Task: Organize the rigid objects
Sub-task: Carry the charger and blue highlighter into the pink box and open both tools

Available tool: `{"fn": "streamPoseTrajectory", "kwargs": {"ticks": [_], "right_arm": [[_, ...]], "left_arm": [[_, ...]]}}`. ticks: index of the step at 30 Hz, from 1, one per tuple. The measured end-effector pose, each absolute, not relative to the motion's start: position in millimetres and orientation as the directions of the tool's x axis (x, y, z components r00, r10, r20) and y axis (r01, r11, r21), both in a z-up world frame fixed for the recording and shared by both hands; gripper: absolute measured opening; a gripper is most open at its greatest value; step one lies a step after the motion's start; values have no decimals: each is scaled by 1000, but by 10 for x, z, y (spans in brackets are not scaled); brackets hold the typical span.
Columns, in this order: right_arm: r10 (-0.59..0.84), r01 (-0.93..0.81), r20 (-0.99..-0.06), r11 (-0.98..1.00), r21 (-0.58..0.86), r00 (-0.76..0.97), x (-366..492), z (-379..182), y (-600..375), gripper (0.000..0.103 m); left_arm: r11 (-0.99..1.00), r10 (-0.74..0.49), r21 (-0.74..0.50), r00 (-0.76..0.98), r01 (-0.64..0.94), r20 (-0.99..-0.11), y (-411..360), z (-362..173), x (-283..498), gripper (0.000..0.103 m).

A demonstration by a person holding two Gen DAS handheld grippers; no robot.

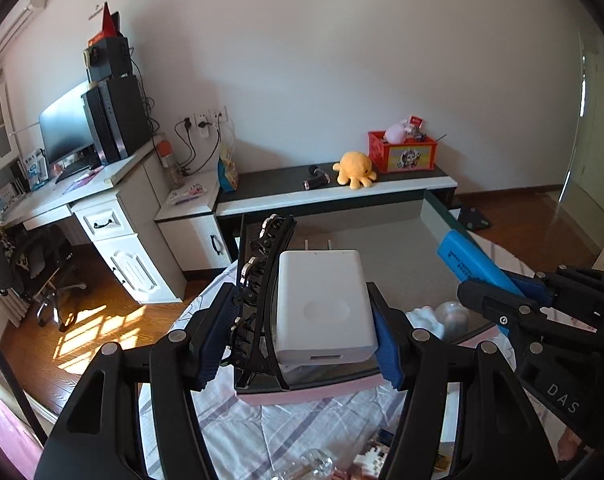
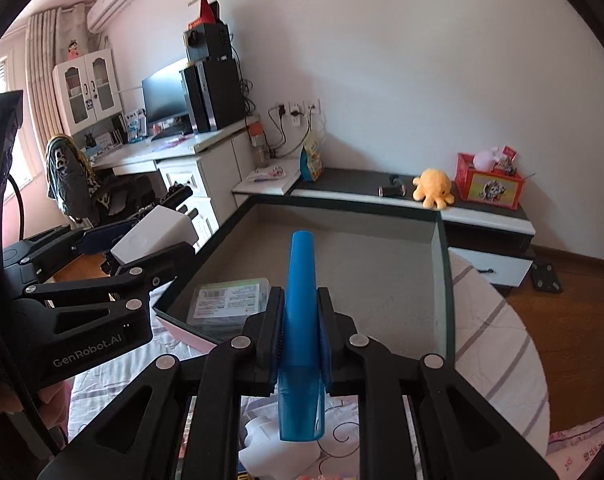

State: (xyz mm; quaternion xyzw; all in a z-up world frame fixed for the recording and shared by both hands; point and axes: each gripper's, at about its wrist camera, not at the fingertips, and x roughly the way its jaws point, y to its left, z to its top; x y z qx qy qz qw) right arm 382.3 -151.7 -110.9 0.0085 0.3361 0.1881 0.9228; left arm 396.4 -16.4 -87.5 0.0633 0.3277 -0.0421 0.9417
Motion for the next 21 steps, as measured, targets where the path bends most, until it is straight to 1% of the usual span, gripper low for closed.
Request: {"fn": "streamPoseTrajectory", "kwargs": {"ticks": [2, 5, 7, 10, 13, 14, 15, 16, 17, 18, 19, 20, 21], "right_arm": [[358, -348, -652, 925, 152, 668, 4019, -1265, -1460, 15], [364, -360, -698, 919, 160, 617, 4215, -1439, -1372, 16], [385, -364, -707, 912, 191, 593, 4287, -1466, -1326, 16], [327, -361, -741, 924, 123, 586, 4367, -1488, -1211, 16], [318, -354, -759, 927, 123, 568, 4395, -1520, -1180, 16], [320, -351, -753, 928, 126, 575, 4381, -1492, -1169, 19], [324, -348, -746, 928, 132, 582, 4371, -1470, -1173, 24], [326, -338, -739, 931, 140, 590, 4342, -1447, -1196, 27], [331, -330, -727, 932, 151, 602, 4291, -1413, -1226, 33], [339, -327, -713, 931, 162, 614, 4233, -1373, -1238, 38], [347, -327, -700, 930, 169, 625, 4146, -1316, -1266, 40], [351, -326, -683, 930, 172, 641, 4074, -1244, -1276, 46], [351, -322, -660, 931, 171, 664, 3948, -1168, -1306, 58]], "left_arm": [[989, -34, 84, 748, 120, -663, -151, -1017, 4170, 63], [990, -31, 77, 717, 117, -696, -124, -1201, 4366, 63], [991, -27, 73, 695, 114, -719, -96, -1321, 4470, 63], [992, -10, 76, 670, 100, -742, -70, -1460, 4543, 63], [994, -18, 61, 671, 94, -741, -24, -1476, 4536, 64], [994, -14, 61, 675, 88, -738, -8, -1453, 4506, 65], [995, -11, 63, 680, 83, -733, 19, -1418, 4487, 65], [995, -10, 62, 686, 80, -727, 31, -1380, 4448, 68], [996, -10, 58, 695, 74, -719, 71, -1327, 4404, 70], [996, -13, 51, 706, 69, -709, 99, -1269, 4338, 77], [997, -15, 45, 717, 64, -697, 127, -1202, 4251, 83], [998, -17, 38, 733, 58, -680, 176, -1124, 4166, 85], [998, -19, 31, 751, 52, -660, 213, -1042, 4047, 87]]}}
